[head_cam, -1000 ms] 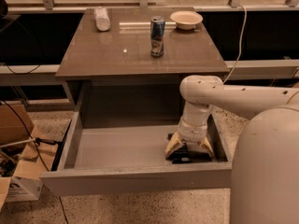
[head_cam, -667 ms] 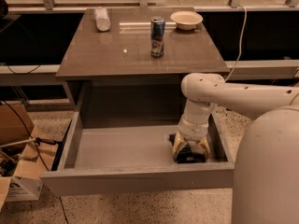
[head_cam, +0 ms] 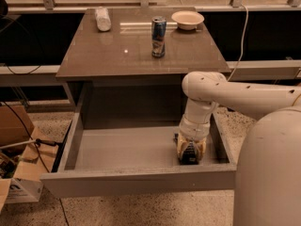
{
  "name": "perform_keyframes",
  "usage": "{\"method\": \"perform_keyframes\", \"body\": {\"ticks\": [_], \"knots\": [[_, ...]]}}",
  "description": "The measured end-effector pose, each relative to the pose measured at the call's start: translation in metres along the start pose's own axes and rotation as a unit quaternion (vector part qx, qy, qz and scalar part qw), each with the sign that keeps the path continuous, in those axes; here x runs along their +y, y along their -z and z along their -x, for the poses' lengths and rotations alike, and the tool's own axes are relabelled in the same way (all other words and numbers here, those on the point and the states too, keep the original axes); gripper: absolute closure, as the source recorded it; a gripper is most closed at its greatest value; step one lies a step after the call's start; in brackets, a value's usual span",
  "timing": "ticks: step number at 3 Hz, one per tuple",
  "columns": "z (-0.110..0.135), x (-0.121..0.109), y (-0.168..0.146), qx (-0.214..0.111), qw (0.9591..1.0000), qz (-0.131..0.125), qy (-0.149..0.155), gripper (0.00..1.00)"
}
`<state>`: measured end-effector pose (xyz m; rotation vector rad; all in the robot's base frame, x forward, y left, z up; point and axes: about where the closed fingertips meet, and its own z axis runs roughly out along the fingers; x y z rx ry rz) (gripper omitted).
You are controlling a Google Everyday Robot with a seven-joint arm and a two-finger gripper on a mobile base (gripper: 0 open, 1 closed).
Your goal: Pick rxbar blueberry from top drawer and place on counter
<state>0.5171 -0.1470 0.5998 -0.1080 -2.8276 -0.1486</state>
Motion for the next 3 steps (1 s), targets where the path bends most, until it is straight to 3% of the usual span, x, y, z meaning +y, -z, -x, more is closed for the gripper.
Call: {"method": "perform_keyframes", "body": {"ticks": [1,2,3], "knots": [[-0.004,0.001,0.033,-0.055,0.9981,0.023,0.011,1.0],[-0.014,-0.005,0.091,-0.147,0.987,0.058,0.027,1.0],[-0.027,-0.016,0.148,-0.228,0.9702,0.067,0.046,1.0]]}}
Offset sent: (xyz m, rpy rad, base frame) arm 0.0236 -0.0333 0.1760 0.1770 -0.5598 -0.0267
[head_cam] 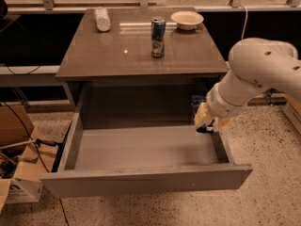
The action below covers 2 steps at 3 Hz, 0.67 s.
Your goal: Pick rxbar blueberry from top drawer and place on counter
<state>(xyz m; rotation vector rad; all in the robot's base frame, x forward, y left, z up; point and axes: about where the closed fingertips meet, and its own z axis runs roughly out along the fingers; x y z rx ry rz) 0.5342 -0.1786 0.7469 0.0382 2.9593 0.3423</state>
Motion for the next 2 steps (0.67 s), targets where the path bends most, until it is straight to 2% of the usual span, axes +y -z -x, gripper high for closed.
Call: {"method": "perform_keyframes", "body": {"ticks": [1,2], "knots": [[0.02,-0.003,0.049,-0.065,0.9974,-0.003,0.03,1.0],[0.053,-0.001,0.076,-0.114,0.9906,0.002,0.075,1.0]]}}
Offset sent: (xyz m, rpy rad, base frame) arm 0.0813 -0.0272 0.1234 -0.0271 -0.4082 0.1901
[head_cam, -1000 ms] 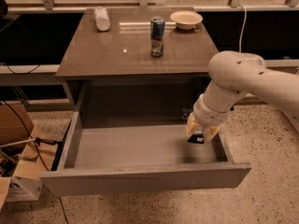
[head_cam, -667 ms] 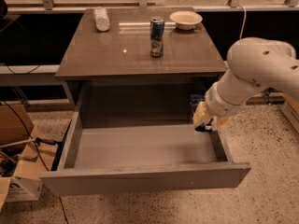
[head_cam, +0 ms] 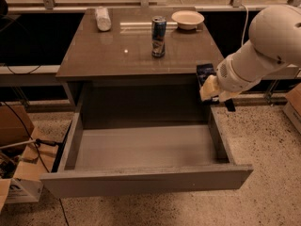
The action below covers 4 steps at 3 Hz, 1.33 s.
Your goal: Pick rxbar blueberry from top drawer and place on counter
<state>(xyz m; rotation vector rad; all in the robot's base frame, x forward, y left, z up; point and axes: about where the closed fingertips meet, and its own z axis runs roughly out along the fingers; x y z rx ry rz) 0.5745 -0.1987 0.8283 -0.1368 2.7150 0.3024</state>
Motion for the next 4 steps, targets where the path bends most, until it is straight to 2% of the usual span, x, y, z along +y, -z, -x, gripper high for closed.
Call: {"method": "perform_keyframes", "body": {"ticks": [1,2,3,4], "knots": [[0.045,0.012,0.005,-0.04,0.9975,0.029,0.051,1.0],[0.086,0.039,0.005,-0.067,0.9899,0.066,0.106,1.0],[0.124,0.064,-0.002,-0.086,0.9808,0.091,0.15,1.0],[0.158,0.067,-0.019,-0.099,0.977,0.092,0.165,0.84]]}}
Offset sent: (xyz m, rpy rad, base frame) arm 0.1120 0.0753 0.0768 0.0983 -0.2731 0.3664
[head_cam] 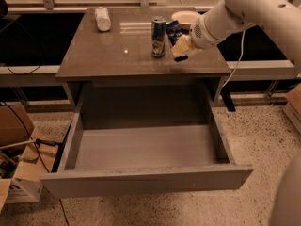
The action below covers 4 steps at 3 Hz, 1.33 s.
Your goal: Pick rxbar blueberry from top drawer and place on counter
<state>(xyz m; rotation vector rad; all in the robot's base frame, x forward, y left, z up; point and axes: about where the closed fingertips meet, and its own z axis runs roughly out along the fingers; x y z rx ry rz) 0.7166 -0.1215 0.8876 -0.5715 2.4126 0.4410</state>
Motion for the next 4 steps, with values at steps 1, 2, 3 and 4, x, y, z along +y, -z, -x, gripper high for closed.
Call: {"method": "perform_keyframes", "body": {"ticks": [1,2,3,4], "knots": [[0.009,-0.03,-0.021,-0.007,0.9999,-0.007,-0.013,0.62],[0.003,-0.065,-0.035,-0.011,0.9988,-0.014,-0.045,0.38],[0.002,-0.063,-0.041,-0.008,0.9989,-0.012,-0.044,0.07],[0.002,-0.062,-0.042,-0.006,0.999,-0.011,-0.044,0.0]]}}
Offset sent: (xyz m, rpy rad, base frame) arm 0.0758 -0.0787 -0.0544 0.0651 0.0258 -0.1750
